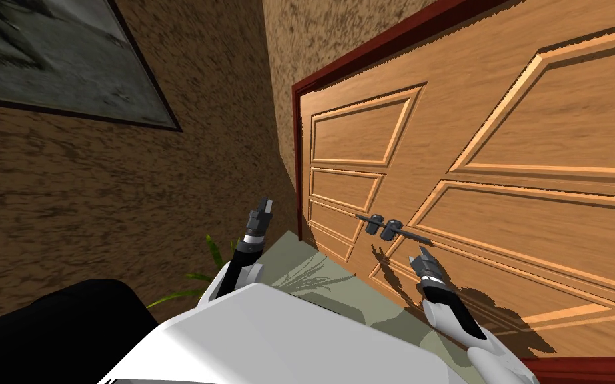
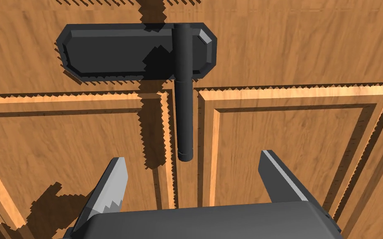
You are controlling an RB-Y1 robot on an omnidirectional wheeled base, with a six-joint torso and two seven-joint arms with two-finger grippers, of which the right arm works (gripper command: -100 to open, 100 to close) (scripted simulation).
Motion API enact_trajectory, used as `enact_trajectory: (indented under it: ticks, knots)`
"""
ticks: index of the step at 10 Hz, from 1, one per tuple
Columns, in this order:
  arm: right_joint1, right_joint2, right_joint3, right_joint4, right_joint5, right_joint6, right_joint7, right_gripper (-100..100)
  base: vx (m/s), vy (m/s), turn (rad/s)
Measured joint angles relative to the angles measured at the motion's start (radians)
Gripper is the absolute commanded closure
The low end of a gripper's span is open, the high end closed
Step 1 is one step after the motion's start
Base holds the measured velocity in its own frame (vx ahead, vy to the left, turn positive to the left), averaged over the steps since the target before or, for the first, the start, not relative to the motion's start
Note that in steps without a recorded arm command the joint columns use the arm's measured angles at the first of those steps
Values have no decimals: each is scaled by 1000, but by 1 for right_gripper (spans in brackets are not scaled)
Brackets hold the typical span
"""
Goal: Push the door open
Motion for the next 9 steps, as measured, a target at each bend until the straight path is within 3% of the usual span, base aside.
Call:
enact_trajectory:
  ticks: [2,9]
  knots:
    - [-9,-7,1,21,-2,-5,-6,-100,67,-51,7]
    - [-7,-9,2,20,-2,-6,-7,-100,162,-154,21]
